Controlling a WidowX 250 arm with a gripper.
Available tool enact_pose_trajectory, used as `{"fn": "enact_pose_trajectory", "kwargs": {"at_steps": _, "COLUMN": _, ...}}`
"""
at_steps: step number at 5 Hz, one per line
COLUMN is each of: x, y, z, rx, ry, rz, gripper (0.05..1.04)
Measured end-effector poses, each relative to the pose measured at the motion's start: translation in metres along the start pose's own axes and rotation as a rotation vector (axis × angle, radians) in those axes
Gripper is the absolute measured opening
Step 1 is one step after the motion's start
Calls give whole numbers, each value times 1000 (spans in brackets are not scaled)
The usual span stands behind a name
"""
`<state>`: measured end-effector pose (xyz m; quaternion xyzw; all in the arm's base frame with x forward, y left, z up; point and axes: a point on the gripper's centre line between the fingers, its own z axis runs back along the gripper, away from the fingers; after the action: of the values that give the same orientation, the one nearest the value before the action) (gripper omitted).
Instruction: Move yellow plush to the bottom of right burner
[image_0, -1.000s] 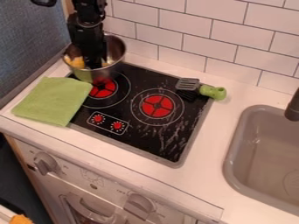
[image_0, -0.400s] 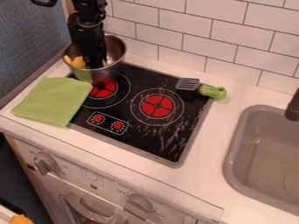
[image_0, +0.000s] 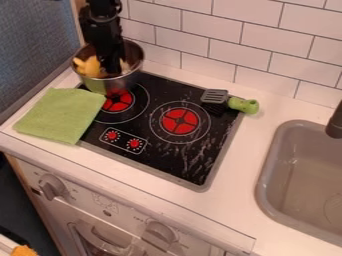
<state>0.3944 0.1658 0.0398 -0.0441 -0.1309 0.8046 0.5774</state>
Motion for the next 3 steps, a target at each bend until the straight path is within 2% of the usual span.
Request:
{"fn": "enact_pose_trajectory", "kwargs": {"at_steps": 2, "x": -20, "y": -14, "z": 75, "rx": -149, "ry": -19, "rz": -36, "gripper": 325}}
{"fn": "enact_pose_trajectory", "kwargs": {"at_steps": 3, "x": -30, "y": 5, "z": 104, "rx": -188, "ry": -8, "rz": -78, "gripper": 325}}
